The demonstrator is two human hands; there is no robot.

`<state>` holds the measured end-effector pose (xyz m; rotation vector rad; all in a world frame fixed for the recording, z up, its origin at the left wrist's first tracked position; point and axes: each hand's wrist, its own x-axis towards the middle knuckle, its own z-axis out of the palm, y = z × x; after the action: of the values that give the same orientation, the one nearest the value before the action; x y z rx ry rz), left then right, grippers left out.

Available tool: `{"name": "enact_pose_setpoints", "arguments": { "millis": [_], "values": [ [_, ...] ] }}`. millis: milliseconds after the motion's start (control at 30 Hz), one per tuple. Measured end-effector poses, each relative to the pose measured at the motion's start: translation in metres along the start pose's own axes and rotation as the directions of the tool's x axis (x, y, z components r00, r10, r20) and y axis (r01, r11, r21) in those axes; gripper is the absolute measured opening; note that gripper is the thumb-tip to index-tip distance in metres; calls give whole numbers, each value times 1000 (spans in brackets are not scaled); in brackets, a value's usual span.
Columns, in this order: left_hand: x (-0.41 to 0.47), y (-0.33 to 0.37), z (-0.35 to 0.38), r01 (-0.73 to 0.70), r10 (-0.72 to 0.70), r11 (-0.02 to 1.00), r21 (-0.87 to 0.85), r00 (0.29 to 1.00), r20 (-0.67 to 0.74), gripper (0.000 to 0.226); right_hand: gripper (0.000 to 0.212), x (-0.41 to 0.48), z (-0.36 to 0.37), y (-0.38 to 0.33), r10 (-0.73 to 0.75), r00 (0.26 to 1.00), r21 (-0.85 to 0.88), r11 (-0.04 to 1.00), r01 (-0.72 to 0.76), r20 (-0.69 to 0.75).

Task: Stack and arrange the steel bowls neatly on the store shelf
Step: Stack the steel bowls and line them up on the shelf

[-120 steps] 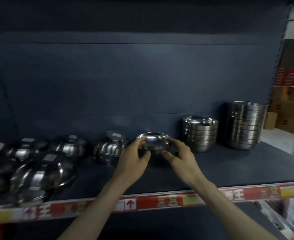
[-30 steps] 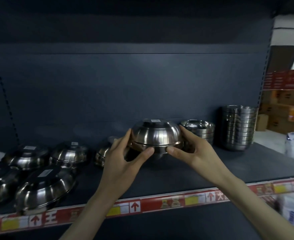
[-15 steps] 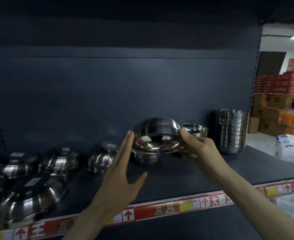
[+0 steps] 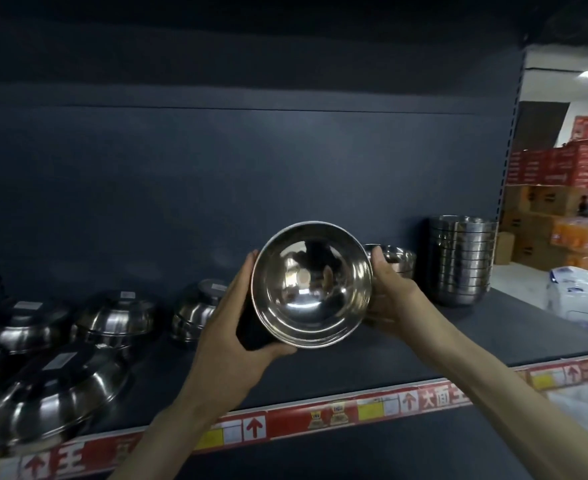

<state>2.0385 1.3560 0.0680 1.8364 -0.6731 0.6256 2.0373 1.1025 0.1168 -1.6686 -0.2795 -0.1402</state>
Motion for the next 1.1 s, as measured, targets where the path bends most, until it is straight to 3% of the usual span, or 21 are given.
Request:
{"name": "enact_pose_setpoints", "arguments": {
  "millis": [167, 300, 467, 567, 633, 833, 1100],
  "values": [
    [10, -4, -1, 87, -87, 934, -346, 996, 15, 119, 66, 2, 6, 12, -86, 994, 88, 993, 80, 62],
    [15, 4, -1, 128, -134, 893, -431, 991, 15, 70, 52, -5, 10, 21, -177, 960, -38, 981, 190, 218],
    [19, -5, 3, 149, -150, 876, -459, 988, 33, 47, 88, 1, 10, 36, -121, 988, -163, 977, 136, 100],
    [22, -10, 9, 168, -175, 859, -484, 984, 31, 43, 56, 6, 14, 38, -157, 986, -166, 972, 165, 63],
    [26, -18, 12, 179, -190, 855, -487, 981, 27, 41, 45, 11, 16, 41, -200, 980, -129, 971, 201, 25],
    [46, -44, 25, 192, -233, 866, -461, 972, -32, 58, 85, 39, 25, 70, -183, 968, 54, 979, 195, -173],
    [75, -73, 33, 98, -181, 906, -412, 969, -168, 67, 76, 86, 28, 88, -257, 941, 15, 964, 267, -218]
  ]
}}
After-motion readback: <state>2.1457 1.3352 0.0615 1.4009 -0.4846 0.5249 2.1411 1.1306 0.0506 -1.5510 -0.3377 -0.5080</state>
